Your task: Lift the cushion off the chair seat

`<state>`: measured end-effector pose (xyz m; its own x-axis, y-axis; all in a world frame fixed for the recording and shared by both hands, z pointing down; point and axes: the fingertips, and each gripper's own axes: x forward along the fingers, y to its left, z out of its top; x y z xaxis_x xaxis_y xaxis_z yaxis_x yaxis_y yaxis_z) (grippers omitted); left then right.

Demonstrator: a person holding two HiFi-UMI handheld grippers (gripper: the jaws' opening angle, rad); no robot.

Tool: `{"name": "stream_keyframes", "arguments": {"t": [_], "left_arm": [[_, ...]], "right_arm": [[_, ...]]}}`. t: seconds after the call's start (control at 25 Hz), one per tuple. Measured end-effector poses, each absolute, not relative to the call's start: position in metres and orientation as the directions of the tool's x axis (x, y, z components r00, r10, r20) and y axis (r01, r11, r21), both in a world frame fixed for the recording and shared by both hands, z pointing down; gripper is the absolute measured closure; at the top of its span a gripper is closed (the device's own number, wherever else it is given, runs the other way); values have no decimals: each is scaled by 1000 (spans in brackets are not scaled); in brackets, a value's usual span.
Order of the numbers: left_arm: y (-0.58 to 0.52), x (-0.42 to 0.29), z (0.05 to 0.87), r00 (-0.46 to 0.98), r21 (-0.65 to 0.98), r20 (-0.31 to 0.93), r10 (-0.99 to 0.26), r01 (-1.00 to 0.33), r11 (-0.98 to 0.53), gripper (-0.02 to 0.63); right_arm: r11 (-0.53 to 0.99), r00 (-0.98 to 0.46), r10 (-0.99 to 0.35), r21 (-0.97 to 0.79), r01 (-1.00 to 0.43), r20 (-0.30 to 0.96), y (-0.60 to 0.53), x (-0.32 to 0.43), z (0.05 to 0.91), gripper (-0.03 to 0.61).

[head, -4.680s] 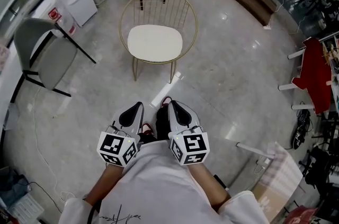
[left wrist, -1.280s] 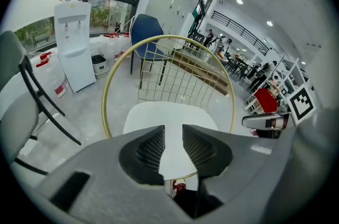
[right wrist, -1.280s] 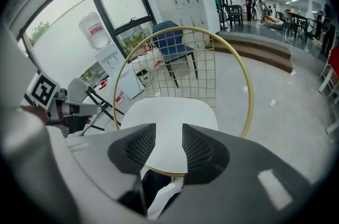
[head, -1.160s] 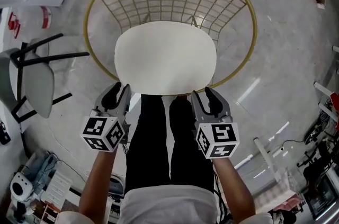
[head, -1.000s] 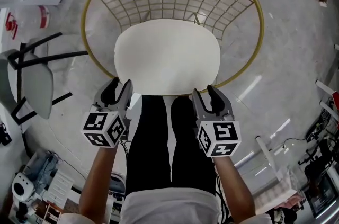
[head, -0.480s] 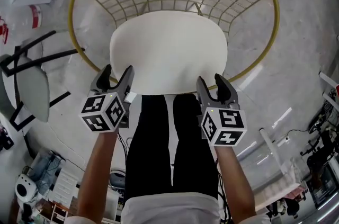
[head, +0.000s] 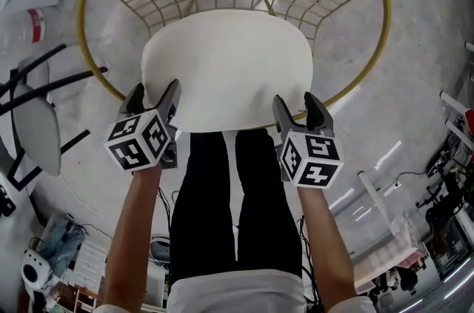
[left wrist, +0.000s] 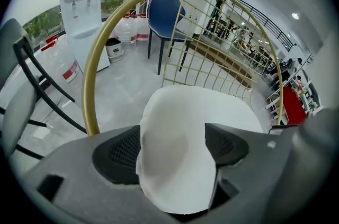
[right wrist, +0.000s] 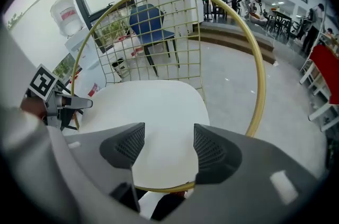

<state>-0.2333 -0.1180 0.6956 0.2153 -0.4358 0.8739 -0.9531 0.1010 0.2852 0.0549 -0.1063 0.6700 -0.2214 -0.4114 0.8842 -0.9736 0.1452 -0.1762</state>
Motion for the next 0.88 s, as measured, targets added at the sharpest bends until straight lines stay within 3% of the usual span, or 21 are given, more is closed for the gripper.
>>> {"name": "stream_keyframes", "arguments": {"t": [0.32,0.6,0.88], "left_arm": [[-124,-239,711,145,230,904,-402,-958,171,235],[-129,-240,727,129,207,932,-339,-957,204,241],[-128,-245,731,138,206,954,-266,-947,245,317]], "right_arm": [[89,-146,-384,-121,-989,912,-116,80,694,225],[68,-114,-335,-97,-993,935,-120,89,719,215],[26,-110,-302,-107,-994,947,-122,88,735,224]]}}
